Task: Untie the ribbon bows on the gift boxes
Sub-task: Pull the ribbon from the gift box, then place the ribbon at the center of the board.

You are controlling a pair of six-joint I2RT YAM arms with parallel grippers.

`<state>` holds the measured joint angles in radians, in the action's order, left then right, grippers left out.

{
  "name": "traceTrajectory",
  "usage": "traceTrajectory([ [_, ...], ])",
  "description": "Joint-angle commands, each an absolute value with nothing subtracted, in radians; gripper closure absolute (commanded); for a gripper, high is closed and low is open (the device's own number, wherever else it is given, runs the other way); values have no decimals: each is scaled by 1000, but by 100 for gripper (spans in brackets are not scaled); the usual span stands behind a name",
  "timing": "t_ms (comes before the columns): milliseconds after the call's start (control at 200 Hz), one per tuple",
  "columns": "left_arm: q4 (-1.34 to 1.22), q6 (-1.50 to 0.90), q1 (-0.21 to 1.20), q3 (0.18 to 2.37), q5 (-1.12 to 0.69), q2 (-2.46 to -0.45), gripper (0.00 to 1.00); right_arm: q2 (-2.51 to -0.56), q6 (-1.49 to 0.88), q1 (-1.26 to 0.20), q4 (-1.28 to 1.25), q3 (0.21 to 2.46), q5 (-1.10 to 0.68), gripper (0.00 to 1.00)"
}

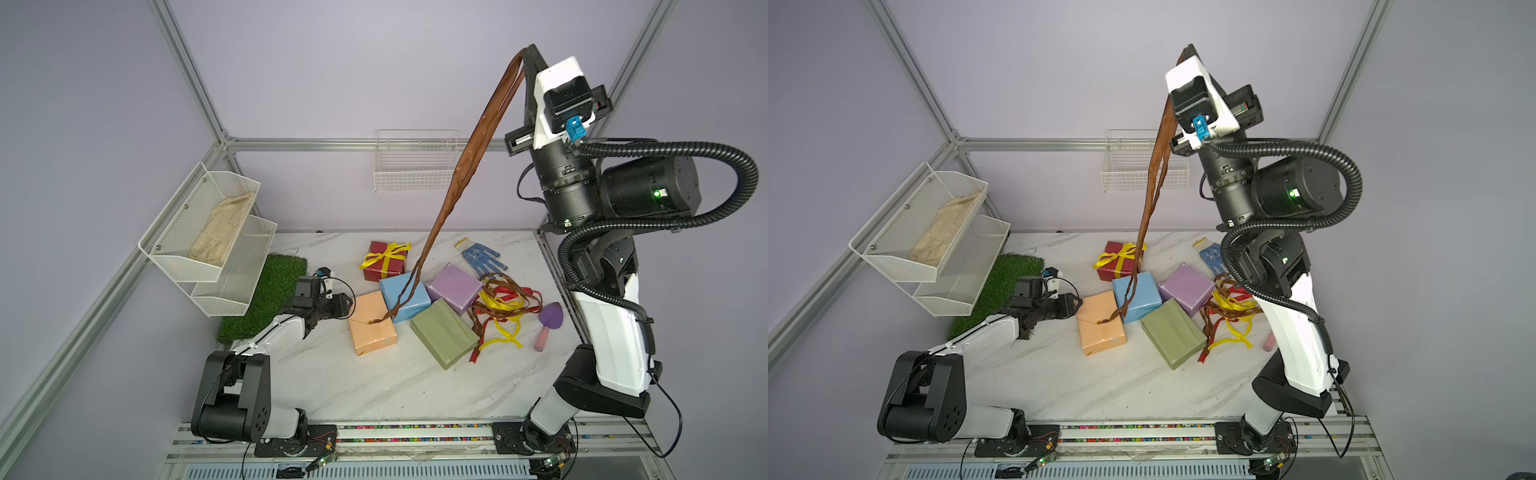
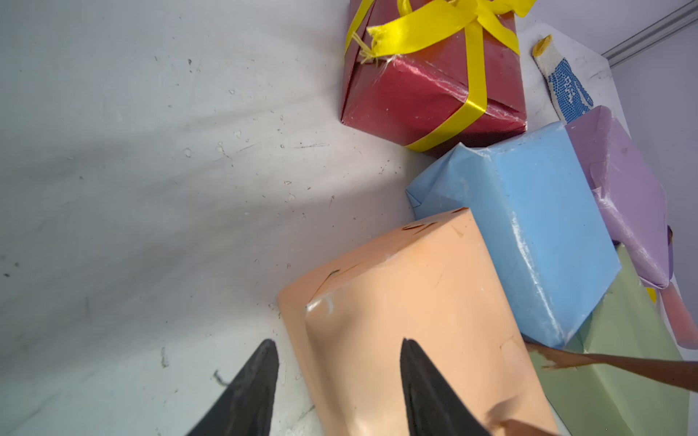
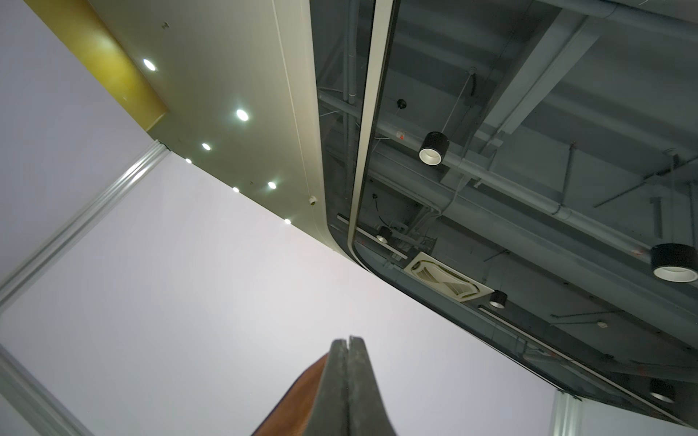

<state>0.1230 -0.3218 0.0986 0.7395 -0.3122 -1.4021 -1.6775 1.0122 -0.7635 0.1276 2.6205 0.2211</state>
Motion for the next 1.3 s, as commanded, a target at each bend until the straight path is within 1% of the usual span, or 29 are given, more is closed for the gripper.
traceTrajectory([
  [0,112,-332,97,784,-295,-1377,46,-1661,1114,-759,105,2605,277,100],
  [230,113,-344,101,806,-295,-1355,45,-1631,1230,-760,38,2494,446,100],
  [370,120,-336,101,828,-303,-1356,45,-1616,1254,-758,24,2429,591,100],
  [435,120,-335,104,835,-307,-1356,45,-1600,1230,-747,18,2372,657,100],
  [605,133,-319,108,855,-321,-1355,45,-1494,1013,-661,20,2137,725,100],
  [825,162,-299,110,880,-320,-1332,44,-1375,755,-466,23,1828,791,100],
  [885,161,-300,110,888,-326,-1331,44,-1310,680,-429,26,1734,802,100],
  [1025,161,-300,118,900,-336,-1331,44,-1250,487,-359,138,1565,797,100],
  [1125,162,-295,124,903,-338,-1329,44,-1252,334,-274,244,1481,754,100],
  [1295,166,-290,132,899,-342,-1315,44,-1293,60,-102,393,1355,543,100],
])
